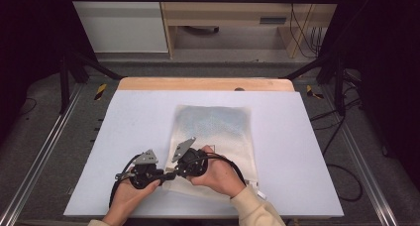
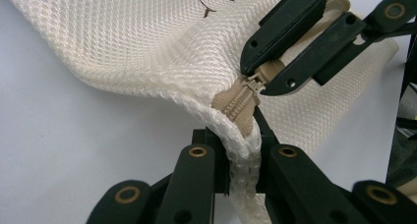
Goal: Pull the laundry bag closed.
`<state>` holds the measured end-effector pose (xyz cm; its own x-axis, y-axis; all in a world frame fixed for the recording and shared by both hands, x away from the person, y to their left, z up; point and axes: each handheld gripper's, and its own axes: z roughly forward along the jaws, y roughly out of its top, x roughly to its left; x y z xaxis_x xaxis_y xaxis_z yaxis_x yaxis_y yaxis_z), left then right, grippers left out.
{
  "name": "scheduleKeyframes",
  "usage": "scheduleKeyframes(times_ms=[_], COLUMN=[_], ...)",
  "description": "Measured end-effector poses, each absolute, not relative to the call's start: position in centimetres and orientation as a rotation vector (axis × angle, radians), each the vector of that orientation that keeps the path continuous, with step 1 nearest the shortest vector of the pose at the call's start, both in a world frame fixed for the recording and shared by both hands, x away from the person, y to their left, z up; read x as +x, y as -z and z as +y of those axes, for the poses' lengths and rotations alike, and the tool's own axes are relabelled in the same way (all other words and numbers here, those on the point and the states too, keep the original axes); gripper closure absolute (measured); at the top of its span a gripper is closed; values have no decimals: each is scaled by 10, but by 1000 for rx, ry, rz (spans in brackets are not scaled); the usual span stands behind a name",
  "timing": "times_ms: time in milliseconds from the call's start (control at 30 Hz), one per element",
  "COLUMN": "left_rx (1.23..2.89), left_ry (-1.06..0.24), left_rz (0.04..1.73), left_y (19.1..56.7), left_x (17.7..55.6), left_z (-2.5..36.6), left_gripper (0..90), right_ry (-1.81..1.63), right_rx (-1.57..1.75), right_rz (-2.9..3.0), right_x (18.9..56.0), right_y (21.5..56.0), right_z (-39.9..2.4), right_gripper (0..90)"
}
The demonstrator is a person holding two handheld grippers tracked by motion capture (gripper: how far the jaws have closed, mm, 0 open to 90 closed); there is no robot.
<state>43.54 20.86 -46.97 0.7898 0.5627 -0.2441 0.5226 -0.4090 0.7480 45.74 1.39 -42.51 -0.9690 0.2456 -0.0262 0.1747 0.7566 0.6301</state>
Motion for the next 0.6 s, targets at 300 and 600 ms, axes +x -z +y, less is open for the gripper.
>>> scheduleKeyframes(times_ms=[300,600], left_rx=[2081,2076], left_ry=[-70,-69], left_rz=[797,807], left_y=[466,466], left_x=[435,436], left_z=[210,212], left_gripper=[840,840], right_ry=[-941,-937], right_rx=[349,374], right_rz=[2848,2850], right_x=[459,462], right_y=[426,430], right_z=[9,2], right_gripper=[821,821])
